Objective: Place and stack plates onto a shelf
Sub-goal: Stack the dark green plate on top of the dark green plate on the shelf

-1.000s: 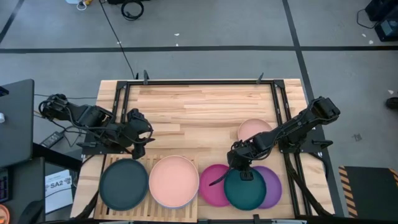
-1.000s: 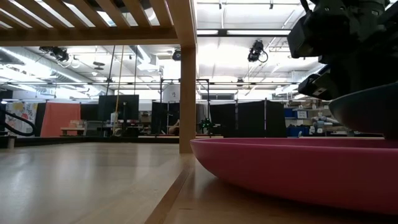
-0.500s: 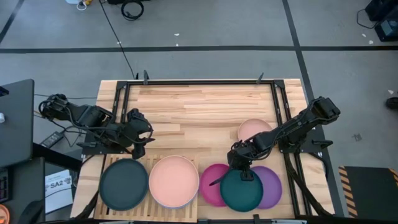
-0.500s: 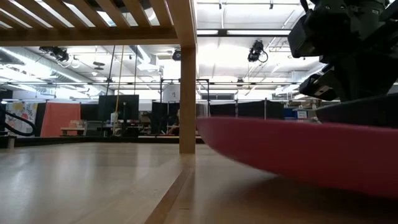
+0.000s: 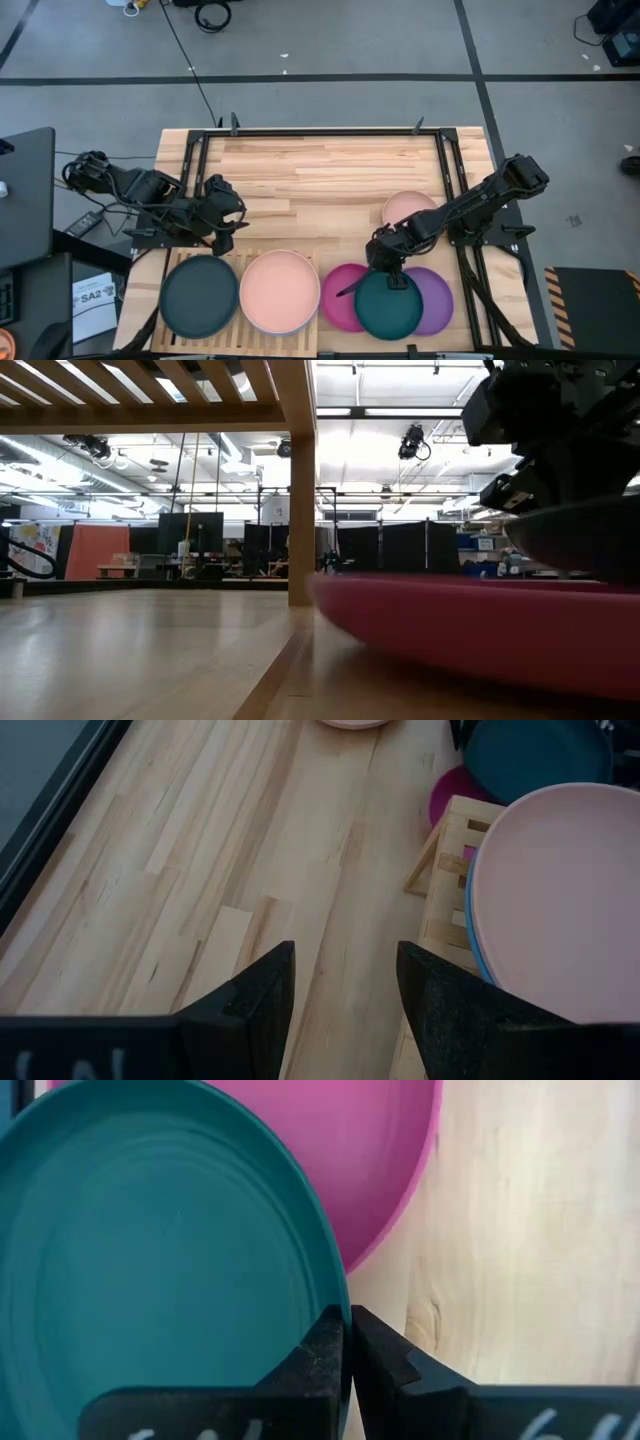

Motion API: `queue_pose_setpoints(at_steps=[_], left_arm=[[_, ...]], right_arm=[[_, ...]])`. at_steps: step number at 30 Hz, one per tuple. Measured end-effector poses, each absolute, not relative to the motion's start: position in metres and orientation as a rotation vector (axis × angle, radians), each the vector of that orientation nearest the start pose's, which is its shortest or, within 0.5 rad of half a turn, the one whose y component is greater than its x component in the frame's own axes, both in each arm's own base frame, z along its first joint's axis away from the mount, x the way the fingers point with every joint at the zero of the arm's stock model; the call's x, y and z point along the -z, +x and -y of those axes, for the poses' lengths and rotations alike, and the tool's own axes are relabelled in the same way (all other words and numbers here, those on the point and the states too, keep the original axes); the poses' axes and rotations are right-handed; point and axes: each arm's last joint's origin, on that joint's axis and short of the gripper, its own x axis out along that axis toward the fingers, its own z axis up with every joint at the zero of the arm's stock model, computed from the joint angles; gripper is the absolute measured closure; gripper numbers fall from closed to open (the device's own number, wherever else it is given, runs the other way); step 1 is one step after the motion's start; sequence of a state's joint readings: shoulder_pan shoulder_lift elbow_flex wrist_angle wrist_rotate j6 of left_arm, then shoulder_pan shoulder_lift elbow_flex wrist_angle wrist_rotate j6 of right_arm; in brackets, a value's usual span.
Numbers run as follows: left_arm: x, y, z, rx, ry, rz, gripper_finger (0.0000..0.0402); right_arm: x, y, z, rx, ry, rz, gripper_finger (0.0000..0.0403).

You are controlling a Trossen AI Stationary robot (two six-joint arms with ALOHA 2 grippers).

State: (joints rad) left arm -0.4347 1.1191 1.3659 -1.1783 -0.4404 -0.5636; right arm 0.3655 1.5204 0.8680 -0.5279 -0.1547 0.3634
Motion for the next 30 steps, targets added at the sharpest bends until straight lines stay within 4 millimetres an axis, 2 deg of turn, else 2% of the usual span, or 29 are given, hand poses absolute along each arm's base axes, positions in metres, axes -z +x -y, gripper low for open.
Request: queue_pose_setpoints(at_steps=[8, 16, 25, 30], left_arm=[[-0.384, 0.172, 0.066, -0.238, -0.136, -0.804, 0.0219], [-0.384, 0.172, 0.066, -0.238, -0.135, -0.804, 0.0219], [-0.384, 0.172, 0.066, -0.238, -0.135, -0.804, 0.0219], [-0.384, 0.172, 0.066, -0.239, -0.135, -0.804, 0.0219]], right_arm=[[-0.203, 0.250, -0.090, -0.225, 0.221, -1.142, 0.0385], [-0.240, 0.236, -0.067, -0.143, 0.178, -0.964, 0.0385], [-0.276, 0.216, -0.024, 0.184, -0.033, -0.739, 0.0384], [-0.290, 0.214, -0.002, 0.407, -0.070, -0.619, 0.0384]])
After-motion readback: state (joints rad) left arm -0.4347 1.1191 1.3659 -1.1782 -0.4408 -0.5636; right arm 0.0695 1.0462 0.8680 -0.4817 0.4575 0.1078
